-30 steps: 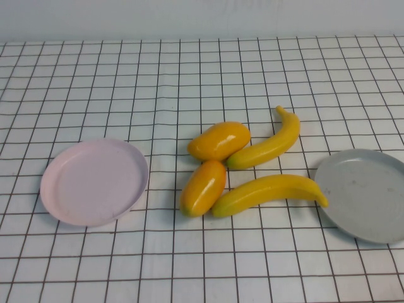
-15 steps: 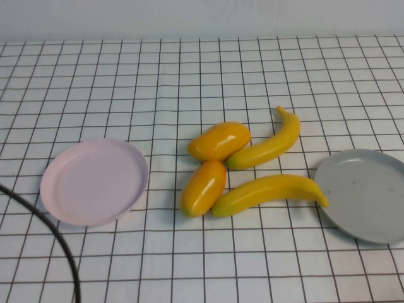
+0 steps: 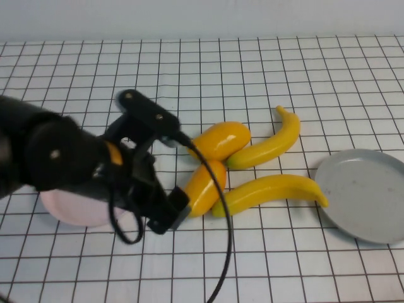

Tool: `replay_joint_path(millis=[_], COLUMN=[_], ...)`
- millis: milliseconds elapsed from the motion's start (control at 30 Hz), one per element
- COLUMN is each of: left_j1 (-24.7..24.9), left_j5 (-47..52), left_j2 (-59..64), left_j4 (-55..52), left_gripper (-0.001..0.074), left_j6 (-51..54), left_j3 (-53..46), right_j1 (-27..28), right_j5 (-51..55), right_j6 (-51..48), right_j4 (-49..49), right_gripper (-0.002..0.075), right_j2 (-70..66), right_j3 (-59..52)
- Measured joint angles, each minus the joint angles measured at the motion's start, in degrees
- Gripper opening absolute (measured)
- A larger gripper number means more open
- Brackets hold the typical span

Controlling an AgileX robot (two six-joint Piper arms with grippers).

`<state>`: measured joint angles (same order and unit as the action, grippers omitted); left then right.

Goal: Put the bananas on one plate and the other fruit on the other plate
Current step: Put one type of fruit in the left plate

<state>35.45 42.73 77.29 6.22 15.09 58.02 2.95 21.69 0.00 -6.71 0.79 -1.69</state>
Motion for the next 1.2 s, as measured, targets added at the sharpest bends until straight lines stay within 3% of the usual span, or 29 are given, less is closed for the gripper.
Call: replay_joint_path(millis=[433, 900, 1067, 1200], left_j1=[1.5, -0.9, -1.9, -2.1], left_j5=[0.2, 0.5, 0.8, 2.2], left_j2=[26.7, 36.1, 36.4, 34.8], left_j4=[0.0, 0.0, -0.8, -3.5], left_gripper=[0.0668, 0.0662, 0.0497, 0.0496], left_j6=[-1.5, -6.1, -7.9, -8.1], left_j3=[22.1, 24.7, 24.7, 24.7], right_j1=[0.0, 0.0, 0.0, 0.0], right_j5=[0.0, 0.0, 0.0, 0.0], right_j6=[0.0, 0.0, 0.0, 0.0], right_j4=[0.0, 0.0, 0.0, 0.0], right_gripper=[-0.0017, -0.0017, -0.0017, -0.0016], right_j2=[0.0, 0.0, 0.0, 0.0], right_j3=[0.0, 0.0, 0.0, 0.0])
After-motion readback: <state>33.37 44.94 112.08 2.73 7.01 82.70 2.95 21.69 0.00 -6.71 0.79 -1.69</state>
